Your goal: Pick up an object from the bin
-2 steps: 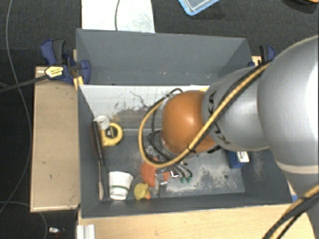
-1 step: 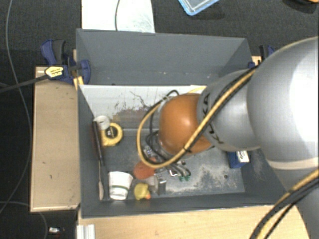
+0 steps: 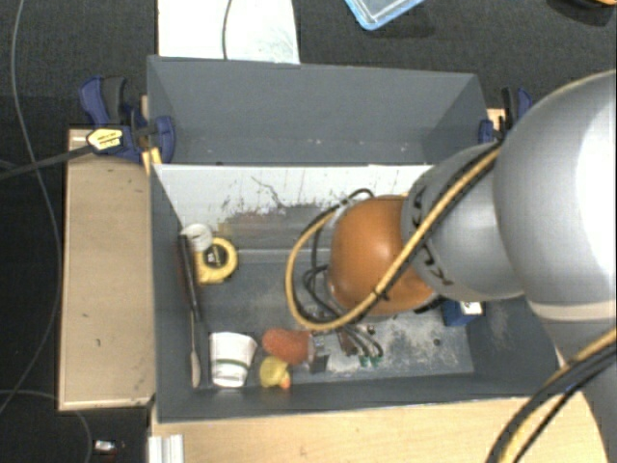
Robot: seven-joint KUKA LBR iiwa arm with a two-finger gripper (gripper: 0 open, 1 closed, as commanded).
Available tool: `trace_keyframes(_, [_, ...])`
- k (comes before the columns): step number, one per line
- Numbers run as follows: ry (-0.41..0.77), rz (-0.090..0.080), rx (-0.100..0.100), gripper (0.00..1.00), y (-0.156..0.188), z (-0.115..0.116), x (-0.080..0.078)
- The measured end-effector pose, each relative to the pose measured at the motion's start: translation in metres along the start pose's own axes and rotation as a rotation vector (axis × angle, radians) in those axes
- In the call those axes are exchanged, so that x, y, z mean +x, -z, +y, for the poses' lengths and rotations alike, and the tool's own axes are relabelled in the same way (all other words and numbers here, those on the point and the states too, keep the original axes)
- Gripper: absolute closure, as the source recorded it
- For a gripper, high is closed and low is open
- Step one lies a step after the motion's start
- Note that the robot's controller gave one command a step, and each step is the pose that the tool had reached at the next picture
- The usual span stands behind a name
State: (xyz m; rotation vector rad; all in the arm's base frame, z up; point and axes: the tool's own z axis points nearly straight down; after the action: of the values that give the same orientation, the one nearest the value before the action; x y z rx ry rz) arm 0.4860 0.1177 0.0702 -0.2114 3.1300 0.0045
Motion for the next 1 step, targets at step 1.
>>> trace_keyframes(1, [0.0, 0.0, 0.0, 1.0, 0.0, 0.0, 0.0])
